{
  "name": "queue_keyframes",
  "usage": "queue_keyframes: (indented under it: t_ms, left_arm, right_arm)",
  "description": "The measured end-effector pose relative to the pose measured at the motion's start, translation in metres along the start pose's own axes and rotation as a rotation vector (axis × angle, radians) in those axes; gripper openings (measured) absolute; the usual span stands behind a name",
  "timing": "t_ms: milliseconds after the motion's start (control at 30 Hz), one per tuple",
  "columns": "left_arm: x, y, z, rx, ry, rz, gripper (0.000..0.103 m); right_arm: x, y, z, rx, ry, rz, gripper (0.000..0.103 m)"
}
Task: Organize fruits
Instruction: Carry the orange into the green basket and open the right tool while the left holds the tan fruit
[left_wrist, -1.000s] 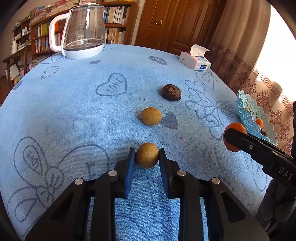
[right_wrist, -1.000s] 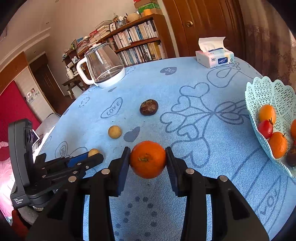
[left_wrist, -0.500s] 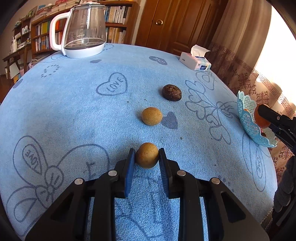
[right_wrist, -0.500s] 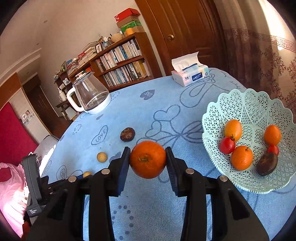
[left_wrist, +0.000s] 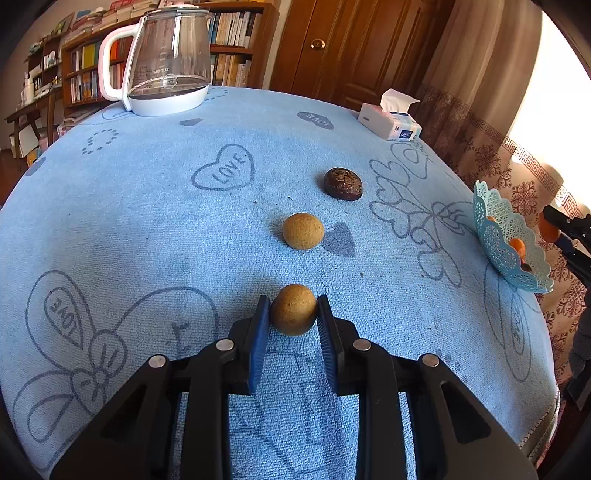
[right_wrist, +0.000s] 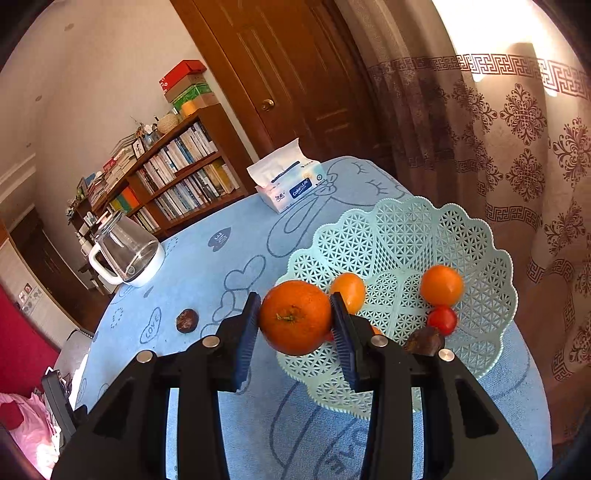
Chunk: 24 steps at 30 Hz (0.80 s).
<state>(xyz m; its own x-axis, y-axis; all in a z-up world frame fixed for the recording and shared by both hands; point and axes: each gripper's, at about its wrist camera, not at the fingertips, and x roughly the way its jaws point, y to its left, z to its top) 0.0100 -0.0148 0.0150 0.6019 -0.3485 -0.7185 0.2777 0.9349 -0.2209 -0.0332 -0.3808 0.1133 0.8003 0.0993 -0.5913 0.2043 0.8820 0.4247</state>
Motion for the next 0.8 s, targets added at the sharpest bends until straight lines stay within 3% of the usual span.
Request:
queue_keyframes:
  t_ms: [400,800]
  left_arm:
    - [0.0,0.0,0.0,0.0,0.0,0.0,0.026]
    - [0.0,0.001,0.0,0.0,0.001,0.0,0.026]
  right_arm:
    - [0.025,-0.042,-0.005,0.104,0.052,-0.103,0.04]
    - [0.029,-0.049,-0.006,0.115,0.052,-0.125,0.04]
